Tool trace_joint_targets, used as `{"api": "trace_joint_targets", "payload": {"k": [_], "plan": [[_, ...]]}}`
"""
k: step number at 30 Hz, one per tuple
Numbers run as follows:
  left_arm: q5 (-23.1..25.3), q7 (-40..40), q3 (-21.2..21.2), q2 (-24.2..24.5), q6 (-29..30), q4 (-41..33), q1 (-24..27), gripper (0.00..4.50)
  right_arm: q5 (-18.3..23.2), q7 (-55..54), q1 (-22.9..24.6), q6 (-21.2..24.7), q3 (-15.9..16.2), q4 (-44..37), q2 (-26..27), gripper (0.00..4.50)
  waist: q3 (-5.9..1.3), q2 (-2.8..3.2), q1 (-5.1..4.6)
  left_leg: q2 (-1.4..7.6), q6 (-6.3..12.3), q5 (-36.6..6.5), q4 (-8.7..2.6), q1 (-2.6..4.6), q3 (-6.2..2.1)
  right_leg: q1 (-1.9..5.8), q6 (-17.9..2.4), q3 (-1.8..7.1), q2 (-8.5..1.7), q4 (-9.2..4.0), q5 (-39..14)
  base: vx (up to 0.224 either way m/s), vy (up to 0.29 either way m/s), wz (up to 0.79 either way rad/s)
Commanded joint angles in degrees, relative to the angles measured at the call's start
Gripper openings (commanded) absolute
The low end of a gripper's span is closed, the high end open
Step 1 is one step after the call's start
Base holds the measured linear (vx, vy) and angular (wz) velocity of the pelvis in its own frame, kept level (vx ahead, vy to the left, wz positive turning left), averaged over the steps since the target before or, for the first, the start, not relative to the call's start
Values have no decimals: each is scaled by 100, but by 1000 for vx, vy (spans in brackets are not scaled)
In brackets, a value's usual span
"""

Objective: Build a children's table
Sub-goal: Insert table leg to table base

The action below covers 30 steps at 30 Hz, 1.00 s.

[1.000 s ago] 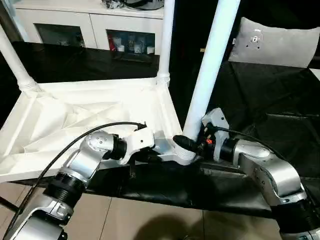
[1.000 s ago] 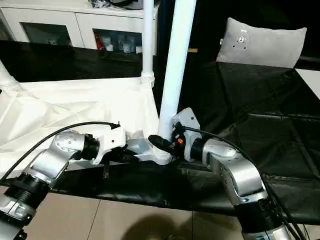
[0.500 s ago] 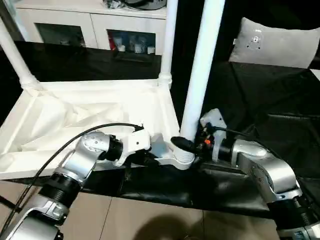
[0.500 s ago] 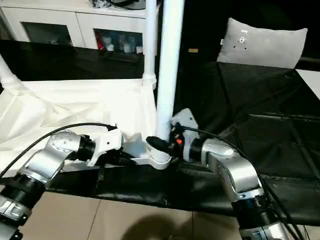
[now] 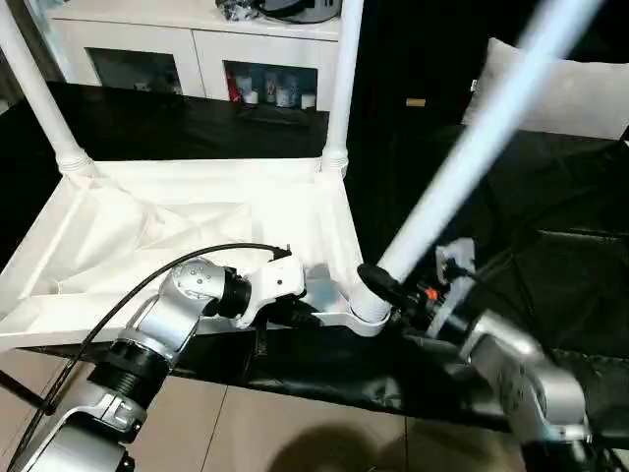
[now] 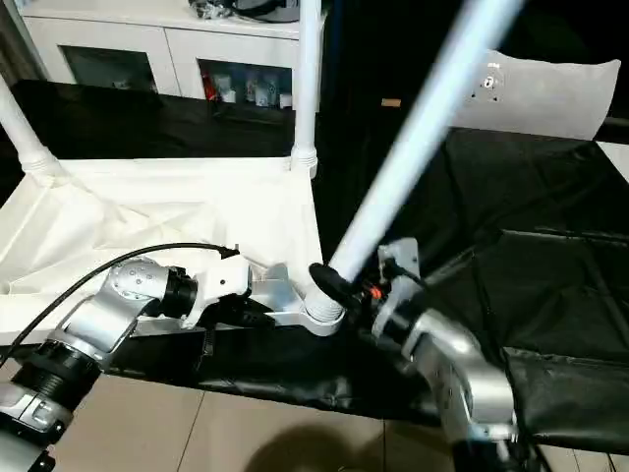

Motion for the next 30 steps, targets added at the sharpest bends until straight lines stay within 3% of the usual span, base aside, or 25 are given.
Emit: {"api": "trace_joint_targets", "payload": {"k": [1, 7, 12, 14, 18, 19, 21, 23, 25, 26, 27, 28, 30], "plan": [[-269, 130, 235, -67, -38, -6, 18, 0, -265, -51, 269, 85, 154, 190, -45, 191, -313, -36, 15, 64, 189, -201, -417, -159, 116, 404, -1263, 204, -345, -372, -585, 0, 0, 0], [-165, 10, 158, 70, -135, -17, 0, 0, -1437, 38, 212, -427, 1008, 265, -712, 191, -296, -40, -14, 48, 168, -226, -417, -176, 116, 398, -1128, 199, -325, -393, -793, 0, 0, 0], [-117, -58, 107, 151, -232, -39, -3, 0, -1596, 306, -86, -404, 1264, 468, -871, 191, -290, -66, -52, 57, 211, -380, -426, -179, 107, 384, -1105, 202, -336, -411, -1045, 0, 0, 0], [-65, -107, 55, 212, -309, -52, -24, 0, -1689, 597, -296, -278, 1513, 601, -1018, 191, -293, -76, -72, 62, 218, -432, -429, -177, 103, 379, -1113, 198, -337, -417, -1120, 0, 0, 0], [-77, -128, 64, 208, -359, 42, -132, 0, -1821, 987, -440, -144, 1896, 735, -1244, 191, -316, -92, -119, 80, 251, -428, -425, -170, 103, 373, -1196, 196, -335, -399, -914, 0, 0, 0], [-75, -152, 76, 182, -450, 218, -288, 0, -1851, 1184, -475, -114, 2020, 808, -1293, 191, -316, -129, -123, 74, 284, -398, -422, -176, 101, 378, -1210, 191, -328, -392, -870, 0, 0, 0], [-73, -157, 77, 177, -473, 258, -323, 0, -1853, 1216, -478, -108, 2032, 821, -1294, 191, -321, -120, -127, 77, 307, -389, -415, -165, 111, 370, -1244, 198, -337, -392, -810, 0, 0, 0], [-43, -162, 70, 152, -577, 457, -487, 0, -1861, 1182, -471, -127, 2020, 856, -1270, 191, -265, -100, -130, 74, 294, -482, -435, -169, 113, 344, -1242, 199, -329, -418, -875, 0, 0, 0], [-17, -147, 66, 135, -642, 579, -580, 0, -1850, 1168, -467, -117, 2007, 865, -1256, 191, -270, -124, -128, 71, 271, -634, -437, -152, 117, 344, -1203, 202, -327, -445, -1117, 0, 0, 0], [8, -97, 93, 66, -761, 875, -831, 0, -1787, 1128, -444, -50, 1961, 845, -1219, 191, -245, -84, -123, 81, 253, -690, -452, -151, 109, 328, -1195, 205, -334, -448, -1188, 0, 0, 0], [8, -97, 93, 66, -761, 875, -831, 0, -1787, 1128, -444, -50, 1961, 845, -1219, 191, -236, -103, -134, 62, 264, -766, -451, -144, 126, 309, -1151, 204, -308, -492, -1331, 0, 0, 0], [45, -40, 118, 0, -904, 1204, -1110, 0, -1703, 1099, -418, 24, 1925, 799, -1197, 191, -198, -85, -128, 58, 241, -983, -471, -130, 127, 281, -1070, 204, -301, -542, -1679, 0, 0, 0], [85, 36, 163, -74, -1100, 1649, -1482, 0, -1561, 1050, -342, 170, 1867, 660, -1154, 191, -199, -32, -88, 73, 197, -1126, -484, -81, 112, 264, -1017, 212, -315, -538, -1854, 0, 0, 0]]}}
